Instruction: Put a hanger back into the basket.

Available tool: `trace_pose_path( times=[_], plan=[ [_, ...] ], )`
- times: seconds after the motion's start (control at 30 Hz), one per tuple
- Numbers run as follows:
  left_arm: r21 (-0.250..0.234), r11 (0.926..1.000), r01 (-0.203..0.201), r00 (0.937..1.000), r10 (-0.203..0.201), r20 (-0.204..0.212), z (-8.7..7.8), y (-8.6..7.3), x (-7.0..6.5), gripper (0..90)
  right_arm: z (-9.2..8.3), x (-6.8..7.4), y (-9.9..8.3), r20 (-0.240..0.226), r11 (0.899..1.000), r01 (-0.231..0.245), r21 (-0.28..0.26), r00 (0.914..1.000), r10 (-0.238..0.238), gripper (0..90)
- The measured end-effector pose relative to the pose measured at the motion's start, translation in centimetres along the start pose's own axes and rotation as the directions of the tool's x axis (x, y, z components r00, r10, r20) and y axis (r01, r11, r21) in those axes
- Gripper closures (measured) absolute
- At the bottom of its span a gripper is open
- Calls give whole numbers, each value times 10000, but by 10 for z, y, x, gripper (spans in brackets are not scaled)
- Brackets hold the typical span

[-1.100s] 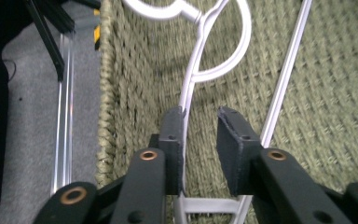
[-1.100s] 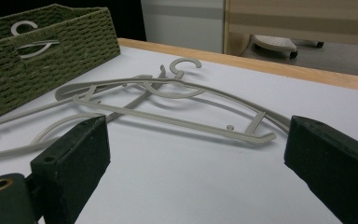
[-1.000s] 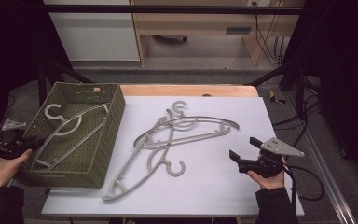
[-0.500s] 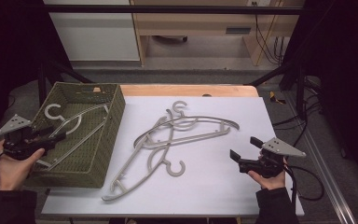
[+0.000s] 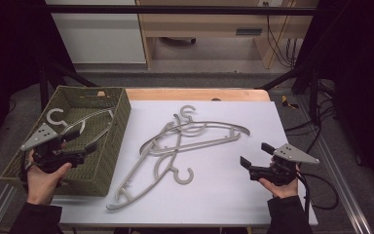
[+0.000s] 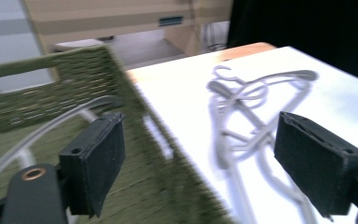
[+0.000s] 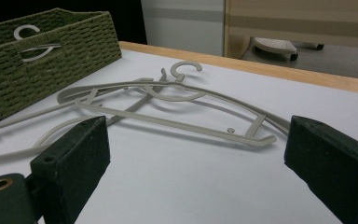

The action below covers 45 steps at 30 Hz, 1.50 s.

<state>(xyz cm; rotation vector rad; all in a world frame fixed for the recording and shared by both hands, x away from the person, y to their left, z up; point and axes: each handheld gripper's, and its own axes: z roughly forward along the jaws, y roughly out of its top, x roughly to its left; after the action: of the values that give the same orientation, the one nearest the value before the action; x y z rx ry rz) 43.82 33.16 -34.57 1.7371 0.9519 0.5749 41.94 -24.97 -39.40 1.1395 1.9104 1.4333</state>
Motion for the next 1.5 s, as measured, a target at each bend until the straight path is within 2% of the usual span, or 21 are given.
trace_pose_path(
  times=[0.1, 0.17, 0.33, 0.43, 0.5, 0.57, 0.67, 0.83, 0.97, 1.0, 1.07, 1.1, 1.33, 1.37, 1.4, 1.43, 1.5],
  plan=[
    [-16, 9997, -228, 9994, 228, 264, 7, 1, -13, 120, 0, 0, 0, -1, 10000, -11, -10, 10000, 11, 68],
    [76, 9992, -404, 9988, 402, 284, 13, 0, -23, 91, -1, 0, 0, 58, 10000, 27, -77, 10000, -27, 70],
    [210, 9988, -440, 9971, 426, 626, 26, -1, -38, 65, -2, -1, 0, -1, 10000, 3, -61, 10000, -3, 68],
    [224, 9977, -633, 9947, 612, 825, 32, 2, -47, 60, -1, 0, 0, -40, 10000, 34, -27, 10000, -34, 67],
    [294, 9973, -669, 9925, 635, 1046, 36, 5, -52, 60, -1, -1, 0, -46, 10000, 17, -35, 10000, -17, 67],
    [299, 9970, -712, 9918, 676, 1082, 38, 6, -54, 60, -1, -1, 0, -52, 10000, -3, -1, 10000, 3, 67],
    [454, 9948, -916, 9878, 850, 1309, 51, 12, -63, 59, -2, -1, 0, -23, 10000, -6, -49, 10000, 6, 67],
    [645, 9912, -1153, 9849, 1056, 1374, 69, 17, -74, 60, -2, -1, 0, -32, 10000, -1, -60, 10000, 1, 67],
    [791, 9912, -1058, 9850, 935, 1450, 82, 20, -77, 63, -3, -1, 1, -87, 9999, 43, -119, 10000, -44, 67],
    [924, 9901, -1052, 9852, 911, 1449, 91, 21, -78, 63, -4, 0, 1, -71, 9999, 19, -147, 10000, -20, 67],
    [963, 9901, -1025, 9855, 879, 1452, 95, 21, -78, 70, -4, -1, 1, -82, 9998, 52, -195, 10000, -53, 67],
    [1038, 9904, -913, 9863, 755, 1470, 103, 21, -78, 72, -5, -1, 2, -91, 9998, 59, -169, 9999, -60, 67],
    [1341, 9870, -888, 9887, 710, 1319, 125, 20, -77, 91, -3, 0, 2, -118, 9999, 51, -125, 9999, -52, 67],
    [1434, 9861, -844, 9902, 669, 1225, 133, 20, -77, 94, -3, 0, 2, -112, 9999, 47, -119, 9999, -49, 67],
    [1434, 9861, -844, 9902, 669, 1225, 133, 20, -77, 97, -3, 0, 2, -112, 9999, 47, -119, 9999, -49, 67],
    [1603, 9827, -922, 9920, 768, 998, 141, 18, -77, 101, -3, 0, 2, -138, 9999, 41, -146, 9999, -43, 67],
    [1713, 9805, -968, 9929, 831, 851, 148, 17, -77, 112, -4, 0, 2, -139, 9999, 50, -146, 9999, -52, 67]
  ],
)
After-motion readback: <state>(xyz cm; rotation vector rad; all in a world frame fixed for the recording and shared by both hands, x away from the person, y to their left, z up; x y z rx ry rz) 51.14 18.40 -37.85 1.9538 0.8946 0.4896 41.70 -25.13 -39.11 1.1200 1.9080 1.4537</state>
